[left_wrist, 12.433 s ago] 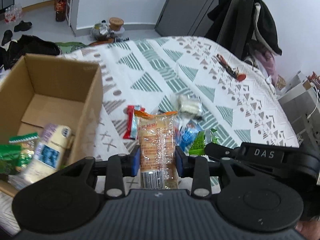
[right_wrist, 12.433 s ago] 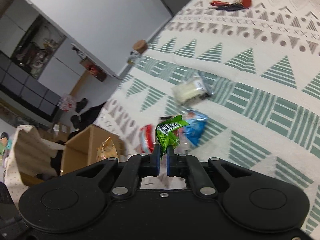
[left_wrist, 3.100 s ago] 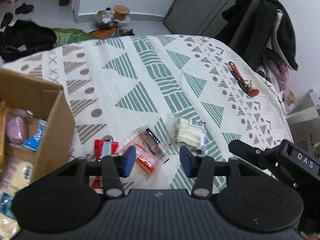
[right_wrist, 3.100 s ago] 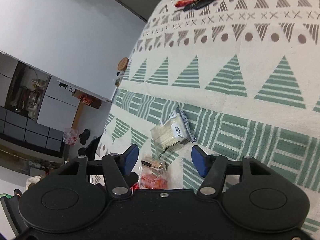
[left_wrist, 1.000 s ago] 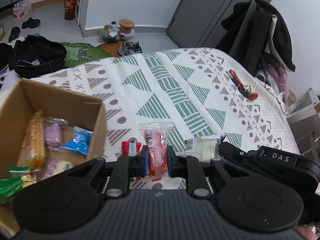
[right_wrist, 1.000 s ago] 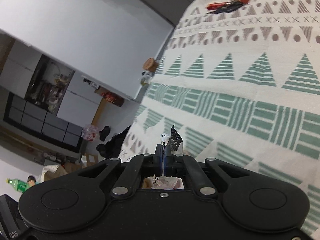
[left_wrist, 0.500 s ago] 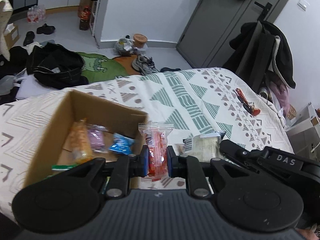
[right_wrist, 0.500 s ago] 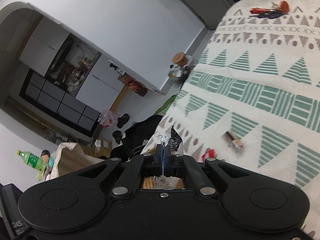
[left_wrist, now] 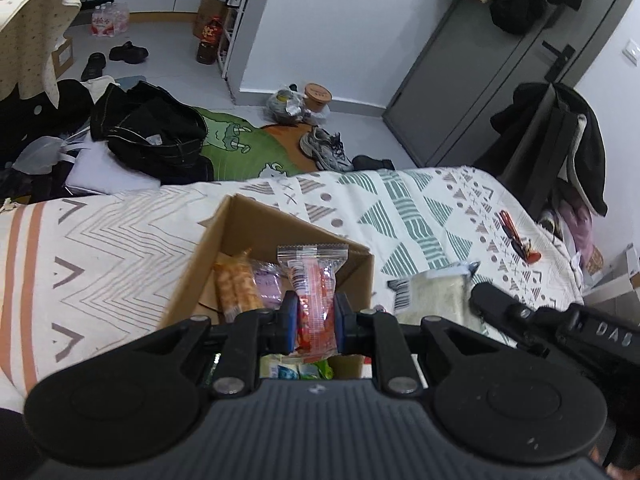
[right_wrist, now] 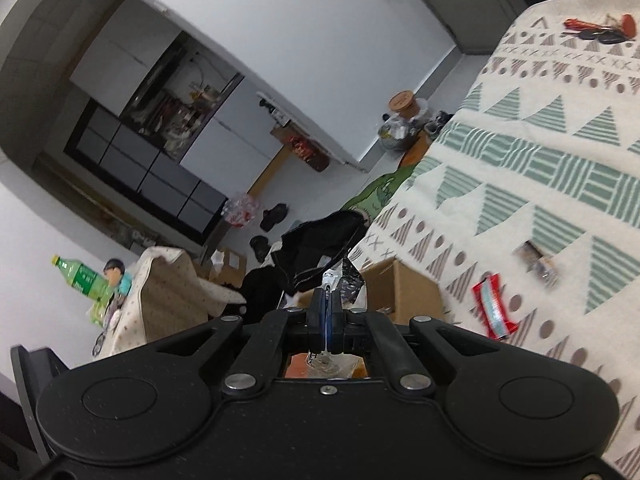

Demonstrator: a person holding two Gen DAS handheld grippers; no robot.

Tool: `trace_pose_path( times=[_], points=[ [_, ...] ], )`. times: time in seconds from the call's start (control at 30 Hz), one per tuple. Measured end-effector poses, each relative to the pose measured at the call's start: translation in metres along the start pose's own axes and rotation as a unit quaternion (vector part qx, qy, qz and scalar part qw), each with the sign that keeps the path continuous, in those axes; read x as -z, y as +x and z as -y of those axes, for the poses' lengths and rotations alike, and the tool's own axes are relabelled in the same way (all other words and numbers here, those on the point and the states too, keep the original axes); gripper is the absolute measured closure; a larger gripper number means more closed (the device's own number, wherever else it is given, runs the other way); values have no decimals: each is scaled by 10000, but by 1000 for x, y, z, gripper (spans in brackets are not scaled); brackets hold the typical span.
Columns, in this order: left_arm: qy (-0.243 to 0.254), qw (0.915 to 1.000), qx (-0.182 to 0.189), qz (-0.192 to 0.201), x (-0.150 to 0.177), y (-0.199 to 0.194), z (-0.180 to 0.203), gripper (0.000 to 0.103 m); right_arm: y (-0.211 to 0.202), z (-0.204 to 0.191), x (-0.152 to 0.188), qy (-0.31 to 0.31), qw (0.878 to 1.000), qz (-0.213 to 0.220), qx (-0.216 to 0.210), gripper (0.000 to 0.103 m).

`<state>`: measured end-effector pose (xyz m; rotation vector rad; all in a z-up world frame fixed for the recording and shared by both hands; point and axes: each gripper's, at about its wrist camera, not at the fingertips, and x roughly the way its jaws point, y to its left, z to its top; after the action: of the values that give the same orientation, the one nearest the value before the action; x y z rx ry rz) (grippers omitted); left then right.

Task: Organize snacks
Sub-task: 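Carry both packets over the cardboard box and open both tools to drop them, then move both open tools back to the red bar and small brown packet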

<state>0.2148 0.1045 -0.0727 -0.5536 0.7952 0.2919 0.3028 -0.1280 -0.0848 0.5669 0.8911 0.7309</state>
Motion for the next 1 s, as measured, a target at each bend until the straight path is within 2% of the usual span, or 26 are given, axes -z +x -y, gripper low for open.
trace_pose_path(
  times=[0.07, 0.17, 0.2, 0.23, 0.3, 0.37, 0.43, 0.47, 0.63, 0.77, 1.0],
  points=[
    [-33, 10000, 55, 51, -2, -2, -4, 83, 7, -5, 4, -64, 9999, -101, -95, 103],
    [-46, 9999, -37, 95, -6, -5, -10, 81, 14, -10, 6, -133, 9995, -278, 34, 88],
    [-55, 9999, -46, 82, -6, -5, -13, 80, 13, -11, 6, -201, 9994, -255, 97, 72],
    [-72, 9999, -59, 44, -7, -5, -15, 77, 10, -12, 6, -256, 9994, -179, 135, 61],
    [-69, 9999, -108, -38, -8, -5, -17, 70, 2, -10, 4, -260, 9993, -97, 242, 57],
    [-20, 9999, -154, -29, -8, -6, -19, 54, -4, -6, 2, -246, 9991, -92, 328, 56],
    [38, 9997, -242, 42, -8, -9, -18, 42, -13, -2, 1, -276, 9984, -30, 493, 45],
    [65, 9996, -271, 58, -8, -10, -17, 37, -15, -1, 0, -307, 9979, -11, 565, 43],
    [214, 9994, -255, 10, -6, -13, -8, 31, -35, 5, -1, -379, 9956, 16, 855, 27],
    [291, 9994, -165, -9, -2, -15, 3, 21, -49, 13, -3, -394, 9947, -14, 945, 26],
    [453, 9989, -23, -127, 12, -16, 30, 20, -69, 31, -5, -345, 9933, -38, 1106, 23]
  ],
)
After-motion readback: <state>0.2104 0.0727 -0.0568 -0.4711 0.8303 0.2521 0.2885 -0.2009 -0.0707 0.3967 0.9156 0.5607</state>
